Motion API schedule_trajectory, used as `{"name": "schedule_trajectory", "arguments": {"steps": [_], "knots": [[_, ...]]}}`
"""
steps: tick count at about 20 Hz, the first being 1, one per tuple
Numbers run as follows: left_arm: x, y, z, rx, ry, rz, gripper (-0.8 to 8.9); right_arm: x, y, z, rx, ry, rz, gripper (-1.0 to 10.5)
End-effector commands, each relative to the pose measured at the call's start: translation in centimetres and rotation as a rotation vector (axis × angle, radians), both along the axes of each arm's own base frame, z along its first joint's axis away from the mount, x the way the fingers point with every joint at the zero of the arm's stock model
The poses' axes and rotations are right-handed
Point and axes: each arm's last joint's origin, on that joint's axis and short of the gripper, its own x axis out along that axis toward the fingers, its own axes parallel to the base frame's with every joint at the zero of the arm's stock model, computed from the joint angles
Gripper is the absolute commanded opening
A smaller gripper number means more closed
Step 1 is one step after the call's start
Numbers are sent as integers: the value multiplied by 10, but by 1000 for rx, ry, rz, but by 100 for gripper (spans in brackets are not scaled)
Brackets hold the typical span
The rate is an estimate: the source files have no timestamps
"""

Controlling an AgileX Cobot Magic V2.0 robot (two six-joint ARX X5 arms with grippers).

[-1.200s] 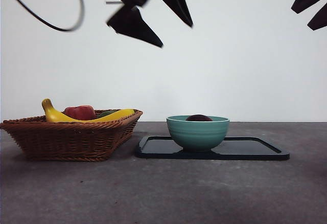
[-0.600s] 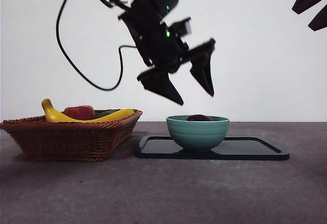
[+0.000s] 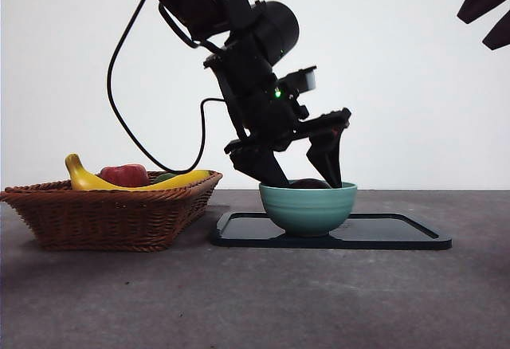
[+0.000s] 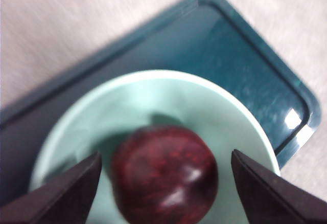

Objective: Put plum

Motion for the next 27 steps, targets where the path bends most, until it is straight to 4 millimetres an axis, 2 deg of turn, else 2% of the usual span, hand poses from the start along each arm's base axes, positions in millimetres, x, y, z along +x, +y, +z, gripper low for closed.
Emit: {"name": "schedule_trajectory", "arguments": {"steps": [1, 3, 5, 7, 12, 15, 19, 22, 24, 27], "knots": [[0, -12, -10, 9, 1, -28, 403, 1, 1, 2, 8, 2, 2, 204], [-1, -13, -10, 13, 1, -29, 399, 1, 1, 2, 8, 2, 2, 204], [-1, -13, -11, 24, 0, -23, 316, 1, 1, 2, 7, 1, 2, 204], [-2, -12, -11, 28, 4, -23, 273, 1, 1, 2, 7, 1, 2, 204], [-2, -11, -11, 39, 14, -20, 270, 1, 1, 2, 7, 1, 2, 203], [-2, -12, 0, 29, 2, -20, 238, 1, 1, 1, 5, 0, 0, 203], [4, -15, 37, 9, -27, -22, 239, 1, 1, 1, 3, -1, -2, 203], [3, -12, 78, -22, -78, -26, 238, 1, 1, 2, 3, -2, -2, 203], [-2, 1, 109, -55, -120, -9, 238, 1, 1, 2, 4, -3, -2, 204], [-14, 36, 159, -86, -180, 45, 238, 0, 0, 2, 7, -10, -2, 203]]}}
